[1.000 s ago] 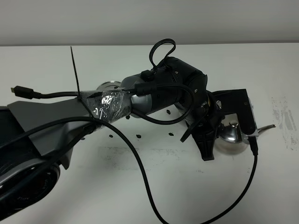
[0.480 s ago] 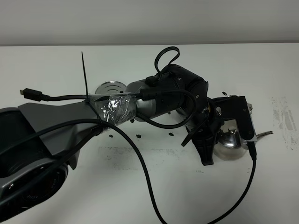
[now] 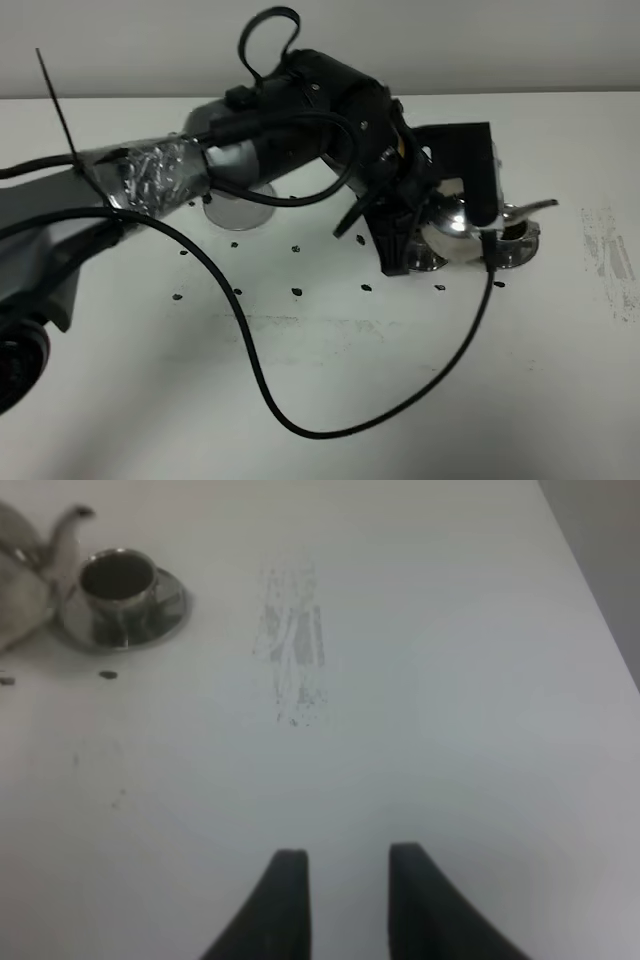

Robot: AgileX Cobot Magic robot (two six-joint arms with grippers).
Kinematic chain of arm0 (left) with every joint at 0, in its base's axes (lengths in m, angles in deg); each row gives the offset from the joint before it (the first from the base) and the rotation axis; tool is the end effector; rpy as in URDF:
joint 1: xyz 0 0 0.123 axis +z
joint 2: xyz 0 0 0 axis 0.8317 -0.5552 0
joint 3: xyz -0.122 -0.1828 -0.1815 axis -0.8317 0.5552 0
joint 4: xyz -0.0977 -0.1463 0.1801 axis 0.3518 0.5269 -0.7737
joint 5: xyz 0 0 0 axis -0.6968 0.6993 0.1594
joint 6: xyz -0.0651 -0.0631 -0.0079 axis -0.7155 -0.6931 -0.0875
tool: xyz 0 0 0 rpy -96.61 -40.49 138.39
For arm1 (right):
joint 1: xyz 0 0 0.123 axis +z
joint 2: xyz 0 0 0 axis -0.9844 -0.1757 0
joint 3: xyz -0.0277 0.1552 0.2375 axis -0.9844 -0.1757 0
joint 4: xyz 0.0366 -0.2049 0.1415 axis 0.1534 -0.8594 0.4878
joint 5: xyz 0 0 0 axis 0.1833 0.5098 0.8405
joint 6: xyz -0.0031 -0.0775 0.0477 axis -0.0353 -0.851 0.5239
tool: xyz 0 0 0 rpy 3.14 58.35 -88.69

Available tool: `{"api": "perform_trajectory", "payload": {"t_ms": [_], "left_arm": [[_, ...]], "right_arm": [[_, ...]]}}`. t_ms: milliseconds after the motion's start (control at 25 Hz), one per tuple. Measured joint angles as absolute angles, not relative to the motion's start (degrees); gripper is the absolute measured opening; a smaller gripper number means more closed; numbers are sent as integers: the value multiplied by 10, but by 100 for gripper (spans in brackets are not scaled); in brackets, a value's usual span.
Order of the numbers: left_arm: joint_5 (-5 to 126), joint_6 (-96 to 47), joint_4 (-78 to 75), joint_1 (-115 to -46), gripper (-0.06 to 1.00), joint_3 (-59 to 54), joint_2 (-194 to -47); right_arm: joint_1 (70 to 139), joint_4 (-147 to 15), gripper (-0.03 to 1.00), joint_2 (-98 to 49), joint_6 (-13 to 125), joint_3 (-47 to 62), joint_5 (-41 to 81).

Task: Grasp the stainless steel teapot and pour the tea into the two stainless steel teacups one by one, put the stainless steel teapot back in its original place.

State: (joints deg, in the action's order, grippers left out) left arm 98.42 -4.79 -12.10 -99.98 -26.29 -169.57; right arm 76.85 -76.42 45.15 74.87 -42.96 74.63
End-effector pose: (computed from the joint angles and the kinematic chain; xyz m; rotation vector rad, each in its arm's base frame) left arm 0.3475 -0.3358 0.2269 1.8906 1.6992 0.0196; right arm -0.0002 -0.0029 0.2795 -0.0138 2.1345 -0.1152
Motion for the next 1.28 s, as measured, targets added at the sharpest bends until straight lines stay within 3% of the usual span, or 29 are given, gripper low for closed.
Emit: {"api": "perform_trajectory", "payload": {"t_ms": [480,1280], "left_arm": [[979,118,-202,-896,19,-263,-1687],[945,168,-324,-898,19,-263,-1729]], "right_arm": [[769,-764,19,451,749,-430,746],[769,-764,19,451,749,-430,746]]}}
